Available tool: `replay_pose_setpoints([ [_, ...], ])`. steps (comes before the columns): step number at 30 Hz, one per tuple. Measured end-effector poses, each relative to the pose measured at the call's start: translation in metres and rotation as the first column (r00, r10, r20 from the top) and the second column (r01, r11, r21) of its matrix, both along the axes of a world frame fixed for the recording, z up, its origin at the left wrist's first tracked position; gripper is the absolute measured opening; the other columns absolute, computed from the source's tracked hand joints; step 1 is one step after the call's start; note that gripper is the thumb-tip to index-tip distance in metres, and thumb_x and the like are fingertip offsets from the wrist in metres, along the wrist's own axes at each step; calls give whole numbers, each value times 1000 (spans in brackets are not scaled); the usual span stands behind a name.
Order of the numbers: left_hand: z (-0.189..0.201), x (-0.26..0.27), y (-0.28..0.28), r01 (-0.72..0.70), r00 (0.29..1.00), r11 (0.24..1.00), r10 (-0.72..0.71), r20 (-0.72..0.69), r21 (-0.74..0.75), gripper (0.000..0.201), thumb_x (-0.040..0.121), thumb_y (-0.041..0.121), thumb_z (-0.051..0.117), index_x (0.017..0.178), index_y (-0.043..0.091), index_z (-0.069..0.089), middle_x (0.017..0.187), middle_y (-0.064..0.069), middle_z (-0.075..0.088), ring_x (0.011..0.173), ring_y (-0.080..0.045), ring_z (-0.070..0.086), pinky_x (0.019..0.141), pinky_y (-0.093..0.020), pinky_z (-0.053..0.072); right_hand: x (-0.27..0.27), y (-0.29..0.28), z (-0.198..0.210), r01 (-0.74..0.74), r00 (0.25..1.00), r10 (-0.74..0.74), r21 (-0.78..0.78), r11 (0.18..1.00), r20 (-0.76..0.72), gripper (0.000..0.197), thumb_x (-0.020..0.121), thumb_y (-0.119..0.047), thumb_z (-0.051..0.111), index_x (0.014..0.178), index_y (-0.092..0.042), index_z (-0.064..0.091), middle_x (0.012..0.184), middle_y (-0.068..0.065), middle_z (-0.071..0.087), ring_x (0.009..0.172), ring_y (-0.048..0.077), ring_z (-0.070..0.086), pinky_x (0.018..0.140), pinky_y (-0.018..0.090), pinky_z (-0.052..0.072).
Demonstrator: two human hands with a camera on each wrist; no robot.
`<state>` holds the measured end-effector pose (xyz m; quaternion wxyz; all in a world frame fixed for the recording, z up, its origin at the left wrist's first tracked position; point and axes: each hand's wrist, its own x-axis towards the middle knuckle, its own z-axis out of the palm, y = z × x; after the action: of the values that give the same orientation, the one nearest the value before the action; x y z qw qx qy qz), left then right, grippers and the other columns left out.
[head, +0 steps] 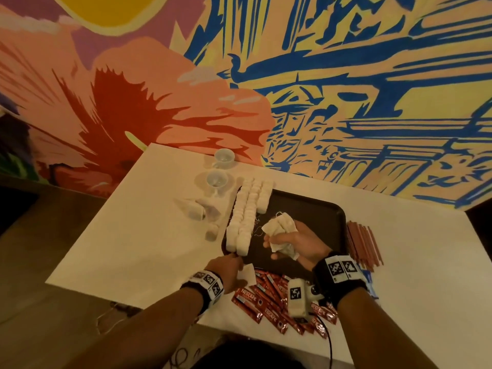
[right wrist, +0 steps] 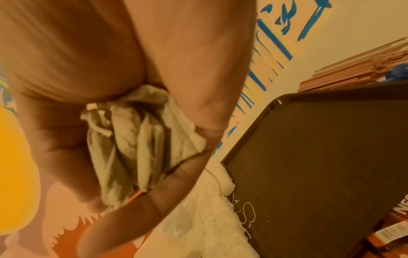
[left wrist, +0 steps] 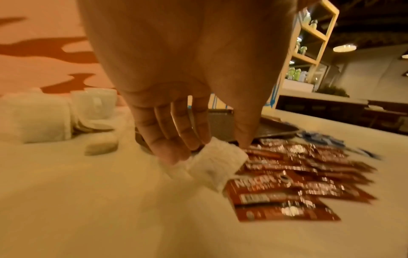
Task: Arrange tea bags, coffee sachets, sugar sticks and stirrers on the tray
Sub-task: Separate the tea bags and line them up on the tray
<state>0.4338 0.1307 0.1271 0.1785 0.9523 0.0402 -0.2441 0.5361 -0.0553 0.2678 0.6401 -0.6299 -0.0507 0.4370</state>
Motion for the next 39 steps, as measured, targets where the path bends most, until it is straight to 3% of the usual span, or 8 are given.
replay_pose_setpoints([
  [5, -26, 1, -22, 68, 998, 992, -70, 10, 107, 75, 84, 55, 70, 144, 22, 39, 139, -4, 51, 121, -28, 56, 101, -43, 48, 7, -8, -5, 34, 999, -35, 7, 999, 22, 46, 87, 9, 67, 127, -11, 64, 92, 8, 66, 91, 25, 65, 67, 36, 60],
  [15, -16, 3, -14, -5, 998, 989, -5, 67, 147, 26, 98, 27, 46, 122, 21, 55, 121, -4, 63, 106, -27, 63, 89, -39, 51, 16, -13, -10, 135, 988, -127, -89, 987, 89, 19, 90, -8, 72, 109, -8, 69, 92, 9, 67, 87, 22, 68, 72, 40, 61],
  [19, 15, -4, 0, -176, 975, 984, 179, 134, -34, 31, 98, 38, 46, 123, 25, 59, 123, 0, 63, 108, -22, 61, 90, -35, 50, 12, -16, -11, 118, 987, -105, -106, 987, 119, 13, 90, -3, 71, 100, -11, 68, 98, 9, 71, 90, 22, 69, 75, 39, 61],
  [22, 49, -9, 12, -295, 927, 911, 346, 146, -288, 27, 97, 45, 55, 110, 23, 66, 103, 3, 67, 91, -15, 60, 79, -31, 48, 6, -16, -14, 112, 983, -94, -117, 987, 156, 21, 84, 8, 68, 90, -12, 66, 95, 7, 72, 87, 20, 68, 73, 35, 60],
  [24, 72, -9, 21, -339, 889, 812, 441, 120, -475, 17, 95, 38, 63, 98, 21, 68, 90, 5, 69, 81, -14, 64, 74, -30, 52, 0, -15, -16, 121, 980, -100, -116, 986, 174, 23, 81, 9, 71, 86, -12, 66, 92, 8, 71, 82, 18, 66, 70, 33, 58],
  [29, 130, -17, 24, -295, 858, 515, 513, 13, -805, 17, 93, 13, 69, 110, 14, 68, 95, -2, 76, 85, -17, 73, 67, -27, 58, -12, -5, -11, 46, 981, -20, -128, 991, 194, 27, 76, -24, 88, 95, -11, 74, 80, 4, 69, 74, 19, 61, 68, 35, 52],
  [33, 157, -15, 18, -217, 870, 487, 490, 59, -846, 12, 94, 10, 67, 105, 12, 69, 91, 2, 76, 86, -14, 73, 67, -24, 57, -13, 6, 8, -134, 944, 173, -156, 979, 282, 24, 77, -31, 87, 94, -16, 78, 74, 2, 71, 67, 16, 60, 62, 31, 49],
  [39, 168, -1, 11, -207, 866, 541, 489, 104, -815, 23, 92, 22, 72, 112, 10, 68, 102, -7, 75, 95, -22, 71, 78, -40, 59, 0, -5, 19, -130, 887, 208, -208, 969, 413, 15, 78, -18, 86, 86, -11, 75, 67, 5, 68, 63, 20, 59, 59, 32, 49],
])
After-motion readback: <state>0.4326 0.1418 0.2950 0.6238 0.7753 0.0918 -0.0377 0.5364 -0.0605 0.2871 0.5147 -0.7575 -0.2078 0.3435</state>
